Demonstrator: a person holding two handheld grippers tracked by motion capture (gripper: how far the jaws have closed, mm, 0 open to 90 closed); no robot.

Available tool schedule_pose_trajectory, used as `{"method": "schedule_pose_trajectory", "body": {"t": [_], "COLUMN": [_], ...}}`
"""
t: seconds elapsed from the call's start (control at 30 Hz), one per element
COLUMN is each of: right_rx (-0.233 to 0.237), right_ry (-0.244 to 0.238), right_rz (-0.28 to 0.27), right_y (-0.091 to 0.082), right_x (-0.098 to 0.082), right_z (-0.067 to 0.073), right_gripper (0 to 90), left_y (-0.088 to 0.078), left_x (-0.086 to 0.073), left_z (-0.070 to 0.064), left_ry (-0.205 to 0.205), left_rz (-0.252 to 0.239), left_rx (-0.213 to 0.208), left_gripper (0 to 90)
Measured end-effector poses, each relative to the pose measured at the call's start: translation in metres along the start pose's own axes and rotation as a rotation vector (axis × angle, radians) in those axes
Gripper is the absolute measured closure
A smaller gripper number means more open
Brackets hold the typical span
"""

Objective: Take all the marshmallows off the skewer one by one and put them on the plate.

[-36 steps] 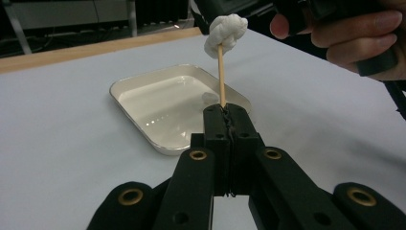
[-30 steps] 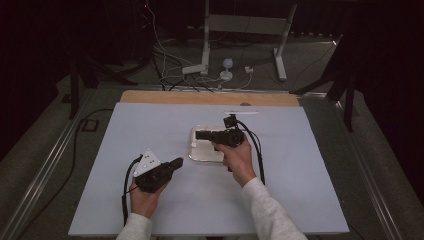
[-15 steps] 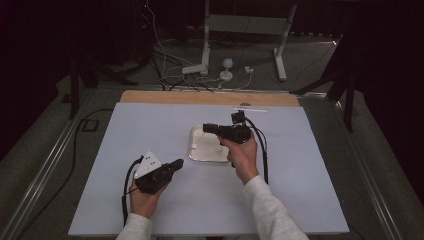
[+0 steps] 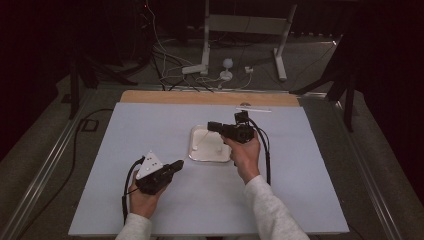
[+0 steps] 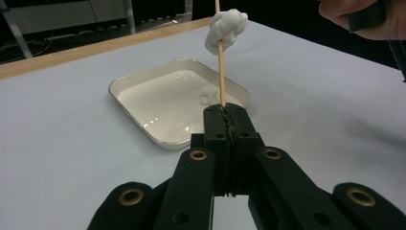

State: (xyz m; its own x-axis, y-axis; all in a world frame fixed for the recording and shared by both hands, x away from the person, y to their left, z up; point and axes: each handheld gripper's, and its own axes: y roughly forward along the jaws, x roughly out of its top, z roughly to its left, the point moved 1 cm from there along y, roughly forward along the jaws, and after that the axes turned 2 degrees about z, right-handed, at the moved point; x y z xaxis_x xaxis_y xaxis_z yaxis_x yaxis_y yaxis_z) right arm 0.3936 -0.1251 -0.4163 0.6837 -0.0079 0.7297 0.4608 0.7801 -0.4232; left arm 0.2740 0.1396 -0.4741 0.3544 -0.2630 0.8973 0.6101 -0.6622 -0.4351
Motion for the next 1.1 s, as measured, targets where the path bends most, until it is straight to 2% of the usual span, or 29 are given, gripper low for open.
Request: {"method": "schedule_pose_trajectory", "body": {"t": [0.23,0.27,0.3,0.33,0.37,0.4,0.43,0.53,0.63,0.8,0.97,1.1], "right_rx": [-0.042,-0.137,-0.137,-0.11,-0.11,-0.122,-0.122,-0.132,-0.123,-0.132,-0.146,-0.17], "right_ry": [0.003,-0.003,-0.003,0.081,0.081,0.067,0.067,0.028,0.007,-0.012,-0.034,-0.063], "right_rz": [-0.011,-0.066,-0.066,-0.114,-0.114,-0.111,-0.111,-0.081,-0.052,-0.02,0.008,0.054], "right_y": [-0.001,-0.008,-0.008,-0.027,-0.027,-0.042,-0.042,-0.048,-0.039,-0.031,-0.026,-0.02], "right_x": [0.0,0.002,0.002,0.011,0.011,0.017,0.017,0.016,0.009,0.005,0.002,-0.004], "right_z": [-0.002,-0.006,-0.006,-0.025,-0.025,-0.034,-0.034,-0.037,-0.037,-0.036,-0.035,-0.036], "right_gripper": [84.3,84.9,84.9,84.7,84.7,84.1,84.1,83.6,82.8,82.0,81.2,80.3], "left_y": [-0.001,-0.001,-0.004,-0.009,-0.014,-0.017,-0.019,-0.016,-0.013,-0.015,-0.015,-0.013], "left_x": [-0.001,-0.003,-0.007,-0.011,-0.012,-0.011,-0.009,-0.006,-0.005,-0.007,-0.006,-0.005], "left_z": [0.001,0.002,0.005,0.011,0.016,0.02,0.022,0.02,0.017,0.02,0.02,0.019], "left_ry": [0.005,0.019,0.009,-0.026,-0.047,-0.065,-0.078,-0.078,-0.074,-0.089,-0.096,-0.099], "left_rz": [0.016,0.048,0.057,0.047,0.032,0.009,-0.013,-0.018,-0.015,-0.018,-0.026,-0.028], "left_rx": [0.01,0.035,0.048,0.048,0.056,0.059,0.057,0.056,0.055,0.057,0.055,0.053], "left_gripper": [90.0,90.0,90.0,90.0,90.0,90.0,90.0,90.0,90.0,90.0,90.0,90.0]}}
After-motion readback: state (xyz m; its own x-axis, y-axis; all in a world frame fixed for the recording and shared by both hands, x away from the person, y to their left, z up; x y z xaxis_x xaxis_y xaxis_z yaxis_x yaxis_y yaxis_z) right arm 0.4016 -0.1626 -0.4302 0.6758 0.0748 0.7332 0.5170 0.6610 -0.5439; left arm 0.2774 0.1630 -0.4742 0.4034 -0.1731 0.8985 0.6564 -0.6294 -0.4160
